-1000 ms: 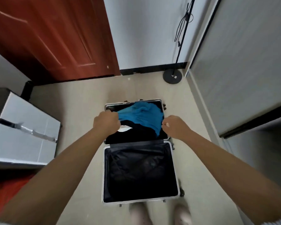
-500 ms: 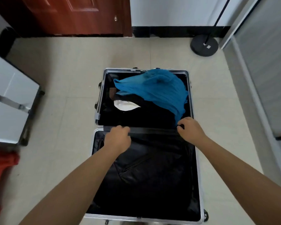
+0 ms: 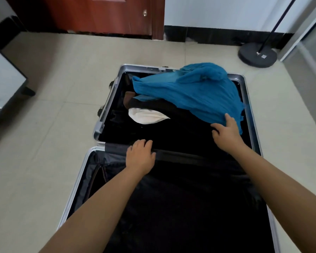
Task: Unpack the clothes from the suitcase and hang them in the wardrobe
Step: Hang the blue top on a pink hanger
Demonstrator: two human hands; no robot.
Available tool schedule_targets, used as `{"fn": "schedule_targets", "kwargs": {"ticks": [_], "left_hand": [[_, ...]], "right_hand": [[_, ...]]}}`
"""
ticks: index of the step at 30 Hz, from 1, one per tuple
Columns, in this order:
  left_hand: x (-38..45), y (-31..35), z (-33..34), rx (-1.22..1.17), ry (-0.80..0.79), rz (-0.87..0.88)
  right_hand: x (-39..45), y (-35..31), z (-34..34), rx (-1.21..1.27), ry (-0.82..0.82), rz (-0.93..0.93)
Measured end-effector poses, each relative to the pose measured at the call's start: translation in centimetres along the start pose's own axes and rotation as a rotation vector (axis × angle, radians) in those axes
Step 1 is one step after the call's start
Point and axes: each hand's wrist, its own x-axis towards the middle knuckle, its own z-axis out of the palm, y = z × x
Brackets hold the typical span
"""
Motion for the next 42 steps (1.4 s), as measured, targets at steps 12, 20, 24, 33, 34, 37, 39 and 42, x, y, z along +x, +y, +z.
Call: {"fn": "schedule_targets", "kwargs": {"ticks": [12, 20, 24, 33, 34, 37, 39, 42], "left_hand": [[2.6, -0.5, 1.4, 0.147, -0.042, 0.171], [2.6, -0.6, 2.0, 0.147, 0.012, 0.191], [1.7, -0.6, 2.5, -0.048, 0.198, 0.203], [0.7, 1.0, 3.9, -0.182, 0.452, 0.18], [0.8, 1.2, 3.7, -0.225, 0.388, 0.192], [0.8, 1.9, 3.1, -0.497, 0.181, 0.245], [0.0, 2.1, 2.1, -0.728, 0.159, 0.238], [-1.0, 1.4, 1.6, -0.64, 0.063, 0.322]], "right_hand": [[2.6, 0.8, 2.0, 0.179, 0.262, 0.074], [-1.8, 1.1, 2.9, 0.33, 0.087, 0.145], [-4.0, 1.7, 2.1, -0.119, -0.156, -0.051], [-8.0, 4.2, 0.6, 0.141, -0.627, -0.273], [-7.8, 4.1, 0.7, 0.131, -0.651, -0.26], [-8.1, 4.0, 1.5, 0.007, -0.682, -0.234], [-9.1, 5.1, 2.9, -0.031, -0.588, -0.283], [-11.6, 6.0, 3.0, 0.426, -0.125, -0.222]]}}
